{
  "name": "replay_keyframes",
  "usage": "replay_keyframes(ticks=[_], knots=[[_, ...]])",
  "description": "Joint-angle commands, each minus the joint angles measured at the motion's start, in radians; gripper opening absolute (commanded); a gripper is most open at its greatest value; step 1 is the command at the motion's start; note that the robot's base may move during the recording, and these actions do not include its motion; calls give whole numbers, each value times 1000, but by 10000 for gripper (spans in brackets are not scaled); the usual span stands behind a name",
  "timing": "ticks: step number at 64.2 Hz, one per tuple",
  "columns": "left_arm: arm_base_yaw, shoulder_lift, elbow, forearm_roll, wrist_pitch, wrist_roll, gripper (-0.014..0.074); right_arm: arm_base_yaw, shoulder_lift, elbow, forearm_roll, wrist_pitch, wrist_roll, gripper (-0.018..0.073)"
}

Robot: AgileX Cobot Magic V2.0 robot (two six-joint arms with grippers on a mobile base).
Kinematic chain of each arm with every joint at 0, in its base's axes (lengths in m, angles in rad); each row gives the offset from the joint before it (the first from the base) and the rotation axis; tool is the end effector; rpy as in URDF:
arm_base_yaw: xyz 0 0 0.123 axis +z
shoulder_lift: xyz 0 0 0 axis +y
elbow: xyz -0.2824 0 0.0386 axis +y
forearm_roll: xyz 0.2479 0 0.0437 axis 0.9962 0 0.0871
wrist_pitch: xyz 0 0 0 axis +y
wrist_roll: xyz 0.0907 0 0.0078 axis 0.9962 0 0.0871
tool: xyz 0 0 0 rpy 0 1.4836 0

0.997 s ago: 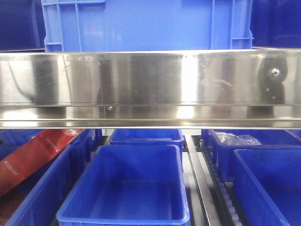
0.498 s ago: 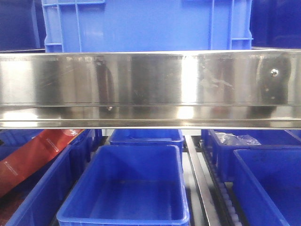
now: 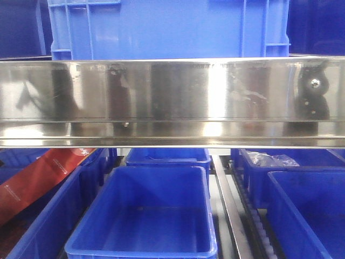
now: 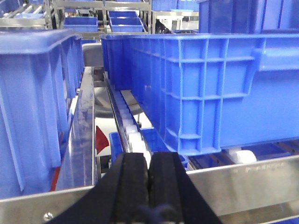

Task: Place valve from conveyor to right shelf box

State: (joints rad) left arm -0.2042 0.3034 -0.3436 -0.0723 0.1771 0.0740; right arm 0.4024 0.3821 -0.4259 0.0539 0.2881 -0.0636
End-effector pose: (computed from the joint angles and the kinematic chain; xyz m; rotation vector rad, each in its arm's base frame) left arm 0.0770 -0.0171 0.2932 0.1774 1.6128 -0.1655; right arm 0.0804 0.0357 0.3043 -0.3683 1.6973 0.3009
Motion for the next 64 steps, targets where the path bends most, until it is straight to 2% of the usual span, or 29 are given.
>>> replay_keyframes(ticks=[1,42,54,64], knots=[[2,-8,2,-10,-31,-8,-111,-4,-6,2,-6,-30,2,-155],[4,-8,4,-10,-36,-8,-111,-4,-6,2,-6,-31,2,-155],[128,-61,45,-6,-48,12,-111,-4,-6,2,-6,-31,2,-155],[227,-170,154,-6,-95,12,-111,-4,-6,2,-6,-34,2,-155]])
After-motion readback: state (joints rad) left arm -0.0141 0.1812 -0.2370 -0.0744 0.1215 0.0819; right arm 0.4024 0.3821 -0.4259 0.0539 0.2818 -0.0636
